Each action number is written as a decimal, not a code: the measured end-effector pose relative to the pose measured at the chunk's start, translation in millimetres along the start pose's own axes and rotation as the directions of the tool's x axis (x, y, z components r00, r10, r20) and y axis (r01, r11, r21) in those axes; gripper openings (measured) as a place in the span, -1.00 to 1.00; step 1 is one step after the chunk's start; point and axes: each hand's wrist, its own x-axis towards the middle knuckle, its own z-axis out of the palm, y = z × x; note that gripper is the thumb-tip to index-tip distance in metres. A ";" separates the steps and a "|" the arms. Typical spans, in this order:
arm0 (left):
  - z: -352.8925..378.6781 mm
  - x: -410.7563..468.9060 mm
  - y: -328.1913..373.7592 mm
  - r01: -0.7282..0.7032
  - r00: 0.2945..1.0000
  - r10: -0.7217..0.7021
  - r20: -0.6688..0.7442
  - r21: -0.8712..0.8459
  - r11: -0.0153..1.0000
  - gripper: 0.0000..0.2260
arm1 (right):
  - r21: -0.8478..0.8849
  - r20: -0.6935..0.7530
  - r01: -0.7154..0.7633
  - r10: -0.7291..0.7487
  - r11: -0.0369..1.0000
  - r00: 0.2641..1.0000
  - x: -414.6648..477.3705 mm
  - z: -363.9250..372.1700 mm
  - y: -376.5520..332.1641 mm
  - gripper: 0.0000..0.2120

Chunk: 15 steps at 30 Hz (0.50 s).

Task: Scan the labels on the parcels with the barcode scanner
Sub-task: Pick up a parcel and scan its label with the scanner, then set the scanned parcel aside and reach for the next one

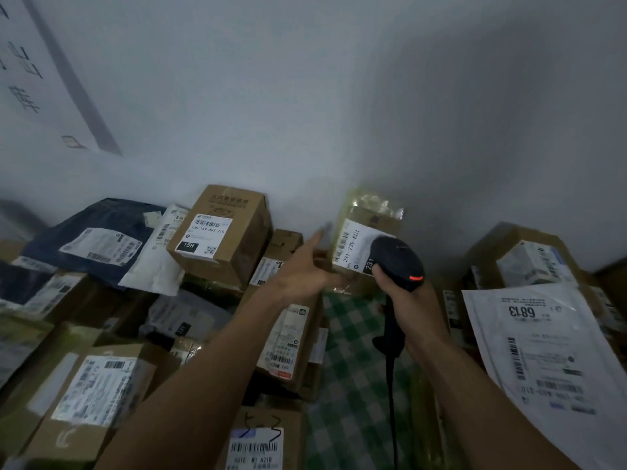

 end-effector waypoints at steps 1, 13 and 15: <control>-4.1 4.2 4.5 -0.028 0.999 0.026 0.039 0.035 0.999 -0.18 | -0.020 0.016 0.021 -0.021 1.000 1.000 2.1 0.0 -3.8 -0.71; -15.0 26.9 -24.9 -0.095 0.926 0.129 -0.355 0.112 0.989 -0.13 | -0.126 0.131 0.000 0.017 0.992 0.991 18.0 17.3 -8.4 -0.64; -9.8 31.4 -34.5 -0.072 0.933 0.140 -0.331 0.208 0.975 0.00 | -0.124 0.134 -0.006 0.022 0.992 0.991 17.9 14.9 -4.2 -0.64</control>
